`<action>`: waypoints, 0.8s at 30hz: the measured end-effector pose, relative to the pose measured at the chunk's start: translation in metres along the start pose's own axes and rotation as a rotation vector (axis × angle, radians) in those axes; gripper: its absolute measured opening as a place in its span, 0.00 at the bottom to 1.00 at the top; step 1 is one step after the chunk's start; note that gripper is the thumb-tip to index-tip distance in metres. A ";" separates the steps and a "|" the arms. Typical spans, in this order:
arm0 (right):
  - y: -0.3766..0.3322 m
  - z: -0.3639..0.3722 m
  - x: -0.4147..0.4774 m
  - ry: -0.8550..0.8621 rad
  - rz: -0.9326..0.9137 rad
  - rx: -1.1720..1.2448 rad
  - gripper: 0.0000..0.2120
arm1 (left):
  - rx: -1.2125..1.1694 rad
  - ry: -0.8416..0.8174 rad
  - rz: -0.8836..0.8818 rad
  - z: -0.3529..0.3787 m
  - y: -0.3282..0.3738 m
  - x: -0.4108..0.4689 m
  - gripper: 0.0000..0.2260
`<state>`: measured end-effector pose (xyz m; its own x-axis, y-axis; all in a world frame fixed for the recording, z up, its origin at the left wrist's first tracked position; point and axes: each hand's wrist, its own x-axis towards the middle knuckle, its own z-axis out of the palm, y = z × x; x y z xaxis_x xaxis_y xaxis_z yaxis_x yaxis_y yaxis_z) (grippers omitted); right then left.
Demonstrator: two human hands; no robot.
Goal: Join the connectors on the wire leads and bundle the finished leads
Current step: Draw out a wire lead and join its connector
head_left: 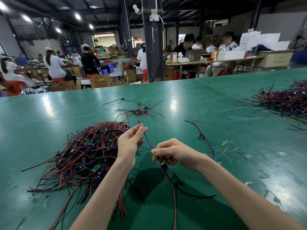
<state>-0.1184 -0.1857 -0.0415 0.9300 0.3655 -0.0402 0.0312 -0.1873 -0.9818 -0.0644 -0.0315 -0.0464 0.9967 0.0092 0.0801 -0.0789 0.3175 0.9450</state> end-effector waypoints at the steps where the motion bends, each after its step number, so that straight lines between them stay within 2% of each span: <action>1: 0.000 0.000 0.001 0.034 -0.021 0.017 0.11 | -0.019 -0.047 -0.047 0.002 0.000 -0.001 0.05; 5: -0.003 -0.004 0.006 0.309 -0.107 0.123 0.12 | -0.026 -0.183 -0.192 0.009 -0.003 -0.009 0.09; 7: -0.004 -0.008 0.007 0.456 -0.140 0.158 0.12 | 0.035 -0.308 -0.265 0.011 -0.002 -0.013 0.10; 10: -0.004 -0.014 0.007 0.577 -0.143 0.180 0.12 | 0.151 -0.471 -0.329 0.014 -0.002 -0.022 0.11; 15: -0.002 -0.015 0.009 0.606 -0.122 0.204 0.12 | 0.252 -0.584 -0.290 0.017 -0.006 -0.030 0.07; 21: -0.001 -0.015 0.010 0.579 -0.114 0.235 0.11 | 0.248 -0.589 -0.224 0.016 -0.011 -0.031 0.06; 24: 0.000 -0.015 0.011 0.560 -0.104 0.261 0.11 | 0.262 -0.521 -0.195 0.017 -0.011 -0.030 0.06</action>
<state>-0.1029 -0.1949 -0.0391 0.9799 -0.1771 0.0918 0.1070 0.0783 -0.9912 -0.0936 -0.0517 -0.0542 0.8590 -0.5116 -0.0196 0.0363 0.0226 0.9991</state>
